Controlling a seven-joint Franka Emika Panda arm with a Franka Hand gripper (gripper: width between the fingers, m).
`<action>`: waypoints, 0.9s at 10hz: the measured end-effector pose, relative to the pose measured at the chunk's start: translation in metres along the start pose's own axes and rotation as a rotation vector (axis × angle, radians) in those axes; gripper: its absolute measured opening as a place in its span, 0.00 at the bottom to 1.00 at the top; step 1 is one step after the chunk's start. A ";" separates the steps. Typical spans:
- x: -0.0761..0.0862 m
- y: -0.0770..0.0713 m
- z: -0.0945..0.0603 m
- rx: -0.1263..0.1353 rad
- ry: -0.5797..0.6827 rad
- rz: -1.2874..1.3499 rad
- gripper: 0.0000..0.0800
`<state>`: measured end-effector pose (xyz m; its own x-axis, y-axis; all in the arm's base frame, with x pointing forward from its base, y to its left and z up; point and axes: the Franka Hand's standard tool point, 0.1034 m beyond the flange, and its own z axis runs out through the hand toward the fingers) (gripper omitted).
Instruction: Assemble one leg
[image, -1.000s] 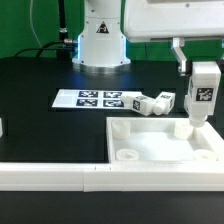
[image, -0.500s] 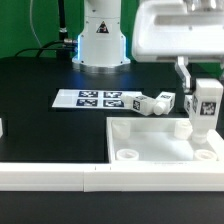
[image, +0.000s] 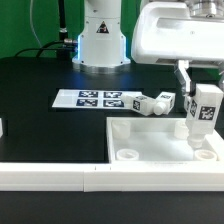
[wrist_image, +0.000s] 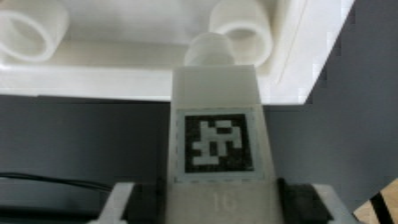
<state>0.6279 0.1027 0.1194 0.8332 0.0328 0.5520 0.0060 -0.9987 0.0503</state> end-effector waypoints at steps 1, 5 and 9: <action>0.007 0.000 -0.001 0.003 0.012 0.004 0.36; 0.007 0.004 0.003 0.007 0.008 0.022 0.36; -0.005 -0.015 0.013 0.015 -0.004 0.014 0.36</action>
Offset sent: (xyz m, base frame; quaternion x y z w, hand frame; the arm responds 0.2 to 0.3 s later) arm -0.0040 0.0156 -0.0128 0.0957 -0.0169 0.1161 0.9885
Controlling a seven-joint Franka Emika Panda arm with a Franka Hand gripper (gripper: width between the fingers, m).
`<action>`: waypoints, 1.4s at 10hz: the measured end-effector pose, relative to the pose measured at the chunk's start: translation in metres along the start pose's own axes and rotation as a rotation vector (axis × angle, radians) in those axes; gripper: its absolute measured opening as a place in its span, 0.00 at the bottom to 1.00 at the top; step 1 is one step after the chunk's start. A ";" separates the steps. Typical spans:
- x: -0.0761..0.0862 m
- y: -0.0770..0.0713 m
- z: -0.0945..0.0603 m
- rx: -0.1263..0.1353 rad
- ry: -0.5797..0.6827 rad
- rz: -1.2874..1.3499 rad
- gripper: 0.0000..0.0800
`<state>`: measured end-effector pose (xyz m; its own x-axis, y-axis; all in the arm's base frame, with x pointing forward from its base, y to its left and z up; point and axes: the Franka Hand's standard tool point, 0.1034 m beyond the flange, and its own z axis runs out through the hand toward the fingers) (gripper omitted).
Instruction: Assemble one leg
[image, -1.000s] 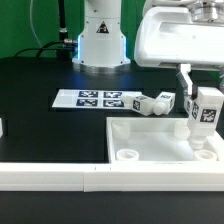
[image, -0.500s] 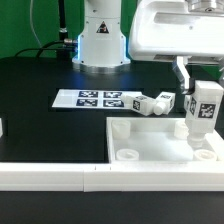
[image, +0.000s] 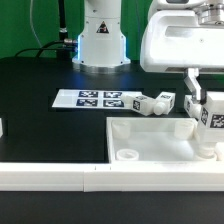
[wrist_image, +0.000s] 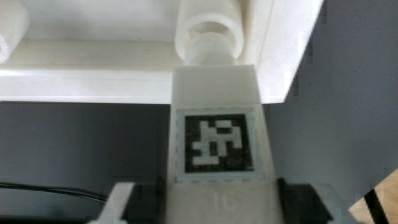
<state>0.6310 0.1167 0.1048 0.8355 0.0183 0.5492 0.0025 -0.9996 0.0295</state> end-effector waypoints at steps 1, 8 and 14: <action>-0.002 0.001 0.002 -0.003 -0.004 -0.002 0.36; -0.015 0.003 0.014 -0.014 -0.012 -0.015 0.36; -0.015 0.005 0.014 -0.017 -0.015 -0.014 0.65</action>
Offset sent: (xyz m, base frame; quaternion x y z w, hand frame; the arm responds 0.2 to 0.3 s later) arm 0.0009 -0.0013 -0.0084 -0.0050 0.0074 0.0028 1.0000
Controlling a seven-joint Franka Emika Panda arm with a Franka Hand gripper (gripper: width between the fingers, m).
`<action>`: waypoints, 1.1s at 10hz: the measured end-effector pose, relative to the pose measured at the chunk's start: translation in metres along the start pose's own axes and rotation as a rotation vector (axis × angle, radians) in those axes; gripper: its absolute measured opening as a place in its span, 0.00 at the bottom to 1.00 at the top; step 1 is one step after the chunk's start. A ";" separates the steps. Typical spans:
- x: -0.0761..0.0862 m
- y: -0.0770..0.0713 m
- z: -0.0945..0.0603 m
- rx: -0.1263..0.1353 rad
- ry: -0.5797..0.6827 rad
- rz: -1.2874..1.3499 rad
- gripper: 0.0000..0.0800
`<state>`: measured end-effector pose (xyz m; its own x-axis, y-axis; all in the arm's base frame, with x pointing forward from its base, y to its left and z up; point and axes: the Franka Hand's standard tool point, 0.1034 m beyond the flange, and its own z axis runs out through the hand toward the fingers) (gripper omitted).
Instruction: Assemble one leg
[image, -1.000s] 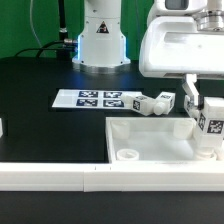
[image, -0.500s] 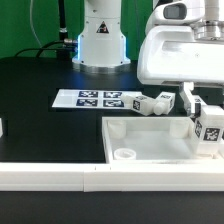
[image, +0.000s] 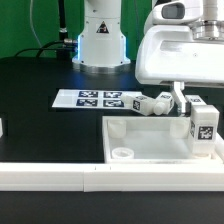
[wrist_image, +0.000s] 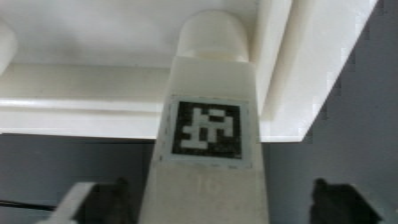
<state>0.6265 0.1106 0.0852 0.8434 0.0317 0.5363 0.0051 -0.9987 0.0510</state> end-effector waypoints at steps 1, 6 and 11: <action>0.000 0.000 0.000 0.000 0.000 0.000 0.78; 0.003 0.006 -0.001 0.006 -0.081 -0.011 0.81; 0.028 0.032 -0.001 0.033 -0.388 0.056 0.81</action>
Offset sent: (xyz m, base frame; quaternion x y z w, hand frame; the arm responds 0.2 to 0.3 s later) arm 0.0000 0.0000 0.0000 0.0000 0.0000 0.0000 1.0000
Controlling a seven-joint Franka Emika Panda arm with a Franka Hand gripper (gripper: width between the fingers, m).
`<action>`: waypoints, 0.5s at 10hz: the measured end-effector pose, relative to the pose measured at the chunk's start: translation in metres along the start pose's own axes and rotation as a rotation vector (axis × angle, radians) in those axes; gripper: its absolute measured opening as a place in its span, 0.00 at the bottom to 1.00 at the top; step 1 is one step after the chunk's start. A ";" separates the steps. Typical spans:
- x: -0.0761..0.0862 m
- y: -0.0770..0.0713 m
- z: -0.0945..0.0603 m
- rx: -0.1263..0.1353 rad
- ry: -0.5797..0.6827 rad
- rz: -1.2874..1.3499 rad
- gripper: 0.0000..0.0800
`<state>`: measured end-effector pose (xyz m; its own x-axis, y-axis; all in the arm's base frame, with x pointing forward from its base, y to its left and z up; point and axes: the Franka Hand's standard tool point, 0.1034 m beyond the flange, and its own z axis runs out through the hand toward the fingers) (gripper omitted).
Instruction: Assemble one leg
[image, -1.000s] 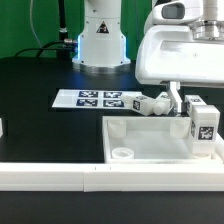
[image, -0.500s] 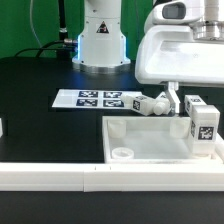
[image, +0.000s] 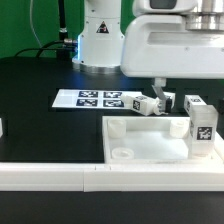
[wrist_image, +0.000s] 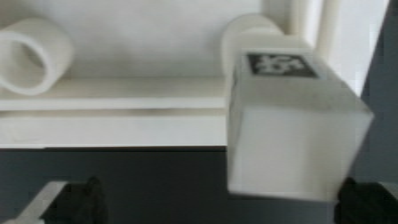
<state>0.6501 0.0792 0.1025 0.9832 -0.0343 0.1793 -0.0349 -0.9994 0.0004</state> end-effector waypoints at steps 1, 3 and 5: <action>-0.002 -0.002 0.000 0.006 -0.090 0.034 0.81; 0.001 -0.016 0.008 0.006 -0.133 0.085 0.81; -0.003 -0.030 0.013 0.013 -0.117 0.090 0.81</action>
Offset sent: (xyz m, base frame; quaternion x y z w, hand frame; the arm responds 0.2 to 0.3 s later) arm -0.0068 0.0414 -0.0160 0.0248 0.0097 0.0411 0.9988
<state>0.6505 0.1092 0.0893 0.9904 -0.1233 0.0622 -0.1220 -0.9922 -0.0237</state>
